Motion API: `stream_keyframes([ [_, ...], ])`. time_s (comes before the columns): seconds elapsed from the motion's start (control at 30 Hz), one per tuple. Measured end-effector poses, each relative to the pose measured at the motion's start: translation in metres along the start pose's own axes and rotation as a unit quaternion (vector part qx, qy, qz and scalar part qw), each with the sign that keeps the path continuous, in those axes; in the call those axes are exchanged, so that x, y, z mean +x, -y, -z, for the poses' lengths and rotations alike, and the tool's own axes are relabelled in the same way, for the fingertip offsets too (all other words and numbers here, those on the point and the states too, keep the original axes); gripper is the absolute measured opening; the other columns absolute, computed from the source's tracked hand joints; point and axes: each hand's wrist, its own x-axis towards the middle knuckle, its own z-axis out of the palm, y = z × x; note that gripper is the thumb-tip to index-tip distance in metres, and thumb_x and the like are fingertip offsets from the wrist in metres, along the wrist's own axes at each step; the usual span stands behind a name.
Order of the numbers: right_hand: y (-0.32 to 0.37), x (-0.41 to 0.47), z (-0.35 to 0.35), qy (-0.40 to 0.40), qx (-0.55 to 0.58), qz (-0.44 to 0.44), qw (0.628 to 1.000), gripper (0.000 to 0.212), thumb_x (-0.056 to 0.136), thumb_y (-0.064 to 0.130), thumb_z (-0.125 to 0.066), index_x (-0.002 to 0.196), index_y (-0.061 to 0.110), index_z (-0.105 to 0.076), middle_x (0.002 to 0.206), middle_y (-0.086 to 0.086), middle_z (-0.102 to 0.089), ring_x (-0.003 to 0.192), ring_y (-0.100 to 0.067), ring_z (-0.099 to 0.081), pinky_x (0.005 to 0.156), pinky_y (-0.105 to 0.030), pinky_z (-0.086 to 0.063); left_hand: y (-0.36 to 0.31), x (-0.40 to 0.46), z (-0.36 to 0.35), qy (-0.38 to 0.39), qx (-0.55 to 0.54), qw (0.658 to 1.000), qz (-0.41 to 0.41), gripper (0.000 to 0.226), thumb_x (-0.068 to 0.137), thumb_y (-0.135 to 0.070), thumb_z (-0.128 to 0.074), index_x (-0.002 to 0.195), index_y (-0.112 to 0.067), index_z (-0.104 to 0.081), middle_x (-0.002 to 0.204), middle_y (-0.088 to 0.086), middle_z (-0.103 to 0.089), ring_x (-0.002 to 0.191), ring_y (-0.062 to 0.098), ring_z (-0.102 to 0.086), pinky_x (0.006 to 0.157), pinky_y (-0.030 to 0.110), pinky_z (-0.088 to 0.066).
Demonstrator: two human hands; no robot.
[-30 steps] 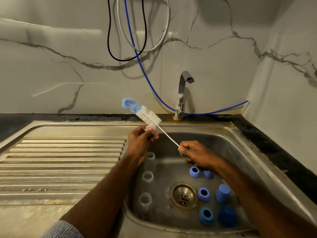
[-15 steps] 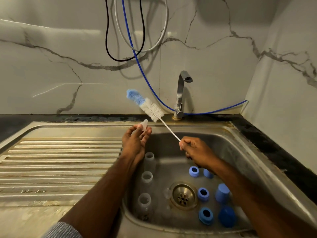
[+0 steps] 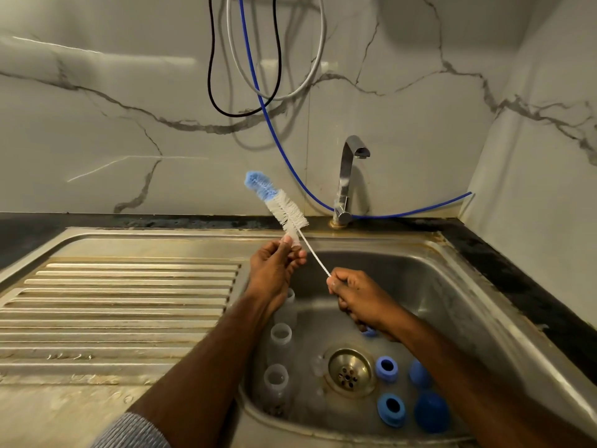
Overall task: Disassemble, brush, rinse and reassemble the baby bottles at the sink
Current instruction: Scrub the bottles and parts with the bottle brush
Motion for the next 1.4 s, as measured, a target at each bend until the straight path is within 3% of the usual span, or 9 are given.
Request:
stream_keyframes([
  [0.2,0.004,-0.002,0.019,0.034,0.011,-0.013,0.999,0.03,0.105,0.033,-0.045,0.079,0.02,-0.054,0.055,0.004,-0.037,0.044,-0.011,-0.022,0.045,-0.026,-0.017,-0.011,0.009,0.01,-0.09,-0.059,0.994,-0.01,0.019,0.101,-0.016,-0.055,0.11,0.0,-0.062,0.094,0.015,-0.07,0.079,0.019,-0.071,0.072,0.029,-0.06],
  [0.3,0.001,-0.003,0.024,0.057,-0.02,-0.021,0.998,0.032,0.105,0.034,-0.045,0.077,0.023,-0.055,0.054,0.005,-0.038,0.044,-0.011,-0.023,0.044,-0.025,-0.018,-0.015,0.016,0.023,-0.109,-0.017,0.993,-0.034,0.019,0.101,-0.016,-0.055,0.11,-0.001,-0.063,0.093,0.014,-0.07,0.077,0.017,-0.07,0.07,0.028,-0.059],
  [0.4,0.003,-0.003,0.017,0.054,-0.012,-0.012,0.998,0.03,0.105,0.034,-0.045,0.08,0.021,-0.055,0.056,0.003,-0.038,0.045,-0.011,-0.023,0.043,-0.027,-0.018,-0.005,0.014,0.021,-0.057,0.119,0.99,-0.049,0.018,0.102,-0.016,-0.055,0.108,0.0,-0.063,0.086,0.013,-0.067,0.073,0.018,-0.066,0.069,0.03,-0.056],
  [0.5,0.006,-0.002,0.008,0.037,-0.034,0.016,0.999,0.03,0.104,0.035,-0.046,0.079,0.022,-0.055,0.056,0.003,-0.038,0.045,-0.011,-0.026,0.043,-0.026,-0.021,0.008,0.003,0.006,0.051,0.229,0.97,-0.06,0.027,0.1,-0.016,-0.058,0.107,0.009,-0.062,0.082,0.014,-0.064,0.073,0.022,-0.062,0.069,0.029,-0.057],
  [0.6,0.006,-0.001,0.008,0.01,-0.049,0.041,0.998,0.029,0.103,0.034,-0.048,0.077,0.023,-0.057,0.054,0.006,-0.039,0.047,-0.01,-0.031,0.044,-0.027,-0.024,0.009,0.001,-0.001,0.035,0.178,0.981,-0.061,0.028,0.099,-0.017,-0.059,0.107,0.01,-0.06,0.081,0.014,-0.065,0.072,0.02,-0.064,0.071,0.029,-0.058],
  [0.73,0.009,-0.004,0.024,-0.038,-0.061,0.054,0.996,0.026,0.104,0.021,-0.048,0.081,0.011,-0.055,0.046,0.012,-0.04,0.042,0.0,-0.032,0.041,-0.013,-0.027,-0.004,0.012,0.016,-0.053,0.104,0.992,-0.045,0.021,0.101,-0.016,-0.055,0.112,0.002,-0.061,0.091,0.014,-0.07,0.078,0.019,-0.071,0.076,0.032,-0.061],
  [0.9,0.006,-0.008,0.031,0.033,-0.116,0.003,0.993,0.026,0.104,0.021,-0.049,0.091,0.001,-0.059,0.057,0.005,-0.043,0.044,-0.002,-0.034,0.04,-0.016,-0.028,-0.02,0.021,0.029,-0.094,0.01,0.994,-0.049,0.019,0.101,-0.015,-0.056,0.112,-0.002,-0.064,0.098,0.016,-0.072,0.083,0.02,-0.073,0.073,0.029,-0.061],
  [1.13,0.007,-0.005,0.021,0.004,-0.073,0.008,0.997,0.026,0.104,0.021,-0.047,0.085,0.006,-0.055,0.056,0.001,-0.036,0.039,-0.003,-0.028,0.038,-0.017,-0.023,-0.005,0.012,0.019,0.002,0.245,0.963,-0.109,0.017,0.103,-0.014,-0.053,0.111,-0.003,-0.063,0.089,0.013,-0.068,0.074,0.017,-0.067,0.073,0.029,-0.059],
  [1.4,0.001,0.001,0.028,-0.033,-0.07,0.018,0.997,0.028,0.104,0.026,-0.048,0.081,0.012,-0.057,0.055,0.002,-0.039,0.042,-0.004,-0.03,0.039,-0.02,-0.026,-0.005,0.01,0.024,0.036,0.311,0.943,-0.111,0.015,0.102,-0.013,-0.054,0.104,-0.001,-0.064,0.084,0.013,-0.069,0.073,0.018,-0.066,0.071,0.028,-0.059],
])
